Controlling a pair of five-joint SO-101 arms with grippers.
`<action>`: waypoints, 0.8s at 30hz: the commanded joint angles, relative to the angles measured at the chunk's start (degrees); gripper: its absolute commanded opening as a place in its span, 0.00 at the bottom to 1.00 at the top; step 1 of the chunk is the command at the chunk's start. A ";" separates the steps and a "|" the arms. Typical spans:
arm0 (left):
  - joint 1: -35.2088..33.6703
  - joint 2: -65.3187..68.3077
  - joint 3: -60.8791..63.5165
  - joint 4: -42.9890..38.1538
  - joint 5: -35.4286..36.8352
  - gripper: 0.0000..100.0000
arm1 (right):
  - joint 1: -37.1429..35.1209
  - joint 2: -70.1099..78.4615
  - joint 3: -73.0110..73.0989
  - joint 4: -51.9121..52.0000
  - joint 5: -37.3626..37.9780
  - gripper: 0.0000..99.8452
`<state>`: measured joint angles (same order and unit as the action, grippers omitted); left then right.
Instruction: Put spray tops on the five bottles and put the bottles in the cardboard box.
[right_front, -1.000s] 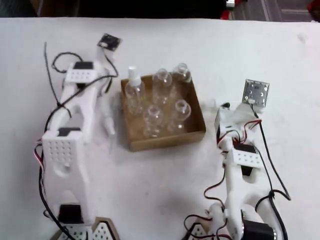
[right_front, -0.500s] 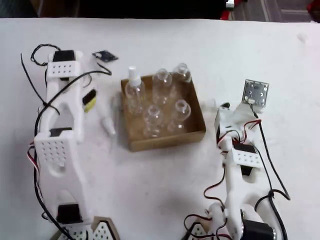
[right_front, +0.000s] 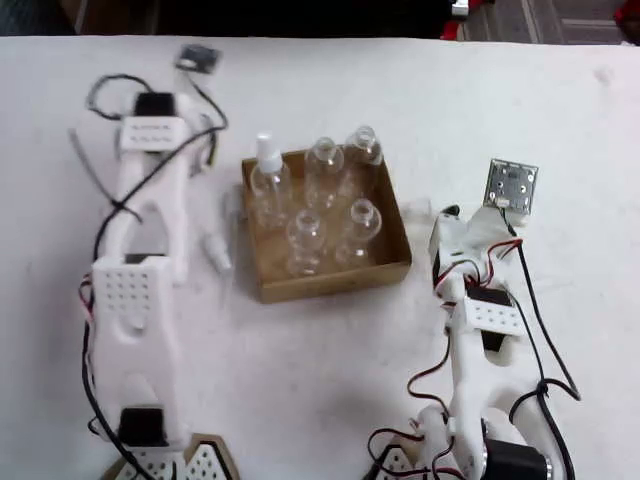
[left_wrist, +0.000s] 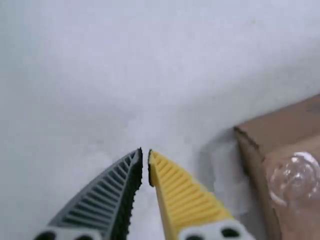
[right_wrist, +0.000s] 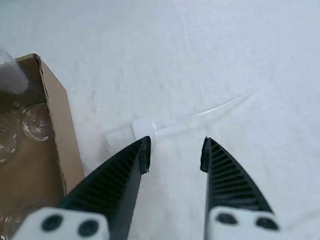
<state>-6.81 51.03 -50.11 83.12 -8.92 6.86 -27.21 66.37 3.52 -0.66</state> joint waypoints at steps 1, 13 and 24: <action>3.21 3.03 -1.49 -7.12 0.70 0.02 | 0.40 -0.04 -0.88 -0.92 0.70 0.14; -3.21 4.97 -1.23 9.76 -7.56 0.02 | 0.31 -0.04 -0.88 -1.10 0.70 0.14; -6.11 -3.56 15.74 19.52 -20.40 0.02 | 0.31 -0.04 -0.88 -0.92 0.70 0.14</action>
<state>-11.12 55.60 -44.22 101.41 -24.40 6.86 -27.21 66.37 3.52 -0.66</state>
